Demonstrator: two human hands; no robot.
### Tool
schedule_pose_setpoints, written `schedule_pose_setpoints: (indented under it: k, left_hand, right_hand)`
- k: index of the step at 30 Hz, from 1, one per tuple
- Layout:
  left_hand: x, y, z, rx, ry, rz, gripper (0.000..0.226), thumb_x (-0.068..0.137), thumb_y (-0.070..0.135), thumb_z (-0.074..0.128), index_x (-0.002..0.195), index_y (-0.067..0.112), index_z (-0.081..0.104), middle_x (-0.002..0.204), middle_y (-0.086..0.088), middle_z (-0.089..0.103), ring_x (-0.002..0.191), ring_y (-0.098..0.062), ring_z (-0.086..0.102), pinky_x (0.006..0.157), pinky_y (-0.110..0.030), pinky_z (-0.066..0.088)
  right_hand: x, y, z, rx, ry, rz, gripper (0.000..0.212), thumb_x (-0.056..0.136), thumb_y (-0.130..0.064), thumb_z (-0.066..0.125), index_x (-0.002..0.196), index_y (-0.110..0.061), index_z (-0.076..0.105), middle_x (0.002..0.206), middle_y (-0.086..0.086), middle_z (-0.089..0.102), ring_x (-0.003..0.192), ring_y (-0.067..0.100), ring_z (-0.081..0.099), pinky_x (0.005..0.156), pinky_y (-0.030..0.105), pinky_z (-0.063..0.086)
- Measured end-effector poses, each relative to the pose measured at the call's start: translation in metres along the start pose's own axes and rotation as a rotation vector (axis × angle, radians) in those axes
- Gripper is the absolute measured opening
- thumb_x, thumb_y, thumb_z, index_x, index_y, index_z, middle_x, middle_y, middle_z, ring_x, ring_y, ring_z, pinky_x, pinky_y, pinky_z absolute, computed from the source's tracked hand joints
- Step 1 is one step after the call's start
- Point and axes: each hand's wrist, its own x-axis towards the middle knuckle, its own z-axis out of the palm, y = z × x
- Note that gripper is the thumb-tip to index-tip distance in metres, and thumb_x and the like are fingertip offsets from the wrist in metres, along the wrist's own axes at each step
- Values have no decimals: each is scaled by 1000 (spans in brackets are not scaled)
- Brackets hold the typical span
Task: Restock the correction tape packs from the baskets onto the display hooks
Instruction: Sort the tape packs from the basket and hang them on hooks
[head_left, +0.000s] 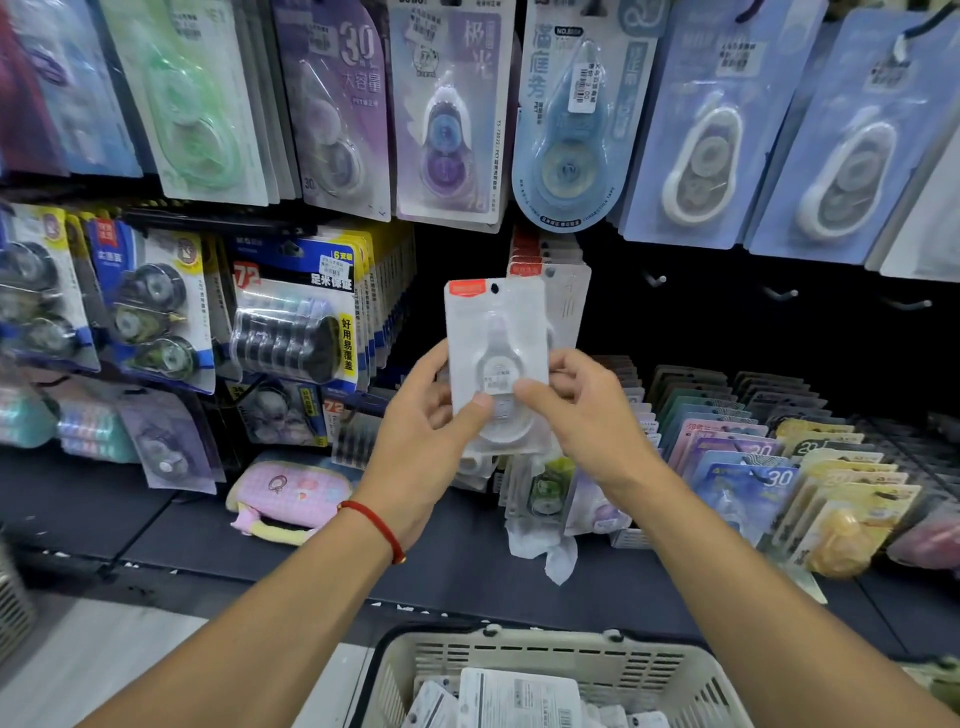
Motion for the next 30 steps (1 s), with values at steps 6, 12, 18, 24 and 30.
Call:
schedule_pose_setpoints:
  k: [6, 12, 18, 24, 30]
  left_hand:
    - [-3, 2, 5, 83, -74, -36, 76, 94, -7, 70, 150, 39, 44, 122, 8, 74, 114, -11, 71, 96, -33, 59]
    - [-3, 6, 6, 72, -84, -28, 72, 90, -6, 75, 148, 30, 50, 130, 7, 70, 115, -12, 71, 92, -29, 59]
    - [-3, 8, 3, 122, -132, -13, 66, 92, -8, 70, 143, 30, 53, 138, 8, 66, 122, -8, 65, 102, -30, 55]
    - [2, 14, -29, 729, 241, 292, 56, 82, -7, 65, 134, 14, 66, 136, -5, 63, 129, -26, 55, 114, -43, 43]
    - [11, 13, -60, 1056, 382, 168, 76, 75, -1, 67, 147, 19, 56, 168, -12, 27, 153, -40, 20, 122, -58, 25]
  right_hand:
    - [3, -1, -9, 69, 251, 17, 11, 98, -26, 67, 108, -22, 64, 91, -10, 79, 83, 4, 75, 63, 13, 52]
    - [2, -2, -10, 61, 332, -13, 12, 98, -26, 69, 108, -20, 67, 88, -5, 80, 80, 7, 75, 65, 17, 53]
    - [5, 0, -8, -77, 380, -22, 17, 97, -30, 71, 110, -18, 70, 67, -17, 70, 61, -3, 63, 56, 11, 44]
    - [-3, 16, -8, -723, 338, -70, 68, 97, -37, 71, 154, -15, 40, 150, 9, 42, 132, 24, 49, 104, 34, 46]
    - [13, 29, 5, -1111, 121, -324, 61, 97, -29, 71, 152, -15, 49, 169, 12, 28, 154, 35, 30, 120, 50, 34]
